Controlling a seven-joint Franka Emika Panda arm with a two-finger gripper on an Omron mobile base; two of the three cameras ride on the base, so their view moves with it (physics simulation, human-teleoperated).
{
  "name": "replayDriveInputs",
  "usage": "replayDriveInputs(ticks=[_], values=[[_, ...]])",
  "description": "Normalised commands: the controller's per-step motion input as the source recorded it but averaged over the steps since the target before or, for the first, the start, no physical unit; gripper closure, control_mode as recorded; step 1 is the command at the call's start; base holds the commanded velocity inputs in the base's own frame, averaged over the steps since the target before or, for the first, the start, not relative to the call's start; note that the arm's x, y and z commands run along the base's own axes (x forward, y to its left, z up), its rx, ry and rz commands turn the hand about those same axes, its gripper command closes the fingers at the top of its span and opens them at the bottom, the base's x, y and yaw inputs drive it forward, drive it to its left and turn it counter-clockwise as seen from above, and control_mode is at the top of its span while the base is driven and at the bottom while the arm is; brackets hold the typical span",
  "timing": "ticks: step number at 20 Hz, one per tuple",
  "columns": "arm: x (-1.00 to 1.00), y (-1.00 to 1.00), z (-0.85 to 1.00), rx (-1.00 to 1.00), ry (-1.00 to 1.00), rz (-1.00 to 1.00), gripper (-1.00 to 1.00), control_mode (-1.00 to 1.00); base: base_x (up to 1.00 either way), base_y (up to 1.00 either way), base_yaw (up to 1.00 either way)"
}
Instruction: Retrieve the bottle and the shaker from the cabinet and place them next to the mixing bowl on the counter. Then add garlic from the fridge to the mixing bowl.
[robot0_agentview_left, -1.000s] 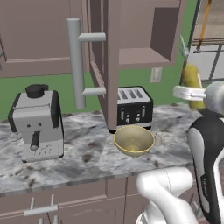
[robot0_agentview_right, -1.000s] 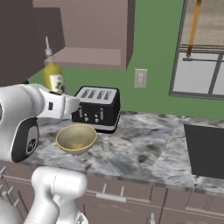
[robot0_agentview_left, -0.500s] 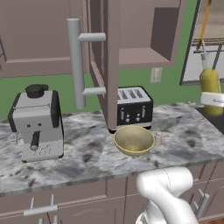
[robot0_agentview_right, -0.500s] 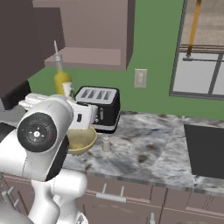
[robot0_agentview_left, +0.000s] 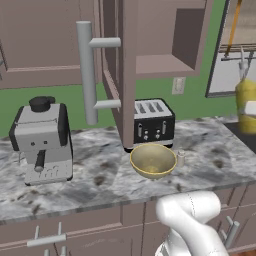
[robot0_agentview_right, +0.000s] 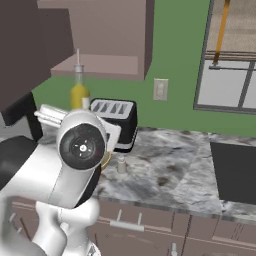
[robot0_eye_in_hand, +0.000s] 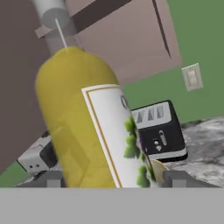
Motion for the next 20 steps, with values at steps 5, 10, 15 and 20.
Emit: replayDriveInputs(ticks=[5,10,15,20], values=[[-0.05,0.15,-0.05,0.0,0.11,0.27,1.0,-1.0,0.0,0.0,0.0],[0.0,0.07,0.01,-0.02,0.03,0.19,1.0,-1.0,0.0,0.0,0.0],[0.01,-0.07,-0.11,0.0,-0.03,0.01,1.0,-1.0,0.0,0.0,0.0],[0.19,0.0,-0.66,0.01,0.0,-0.05,1.0,-1.0,0.0,0.0,0.0]])
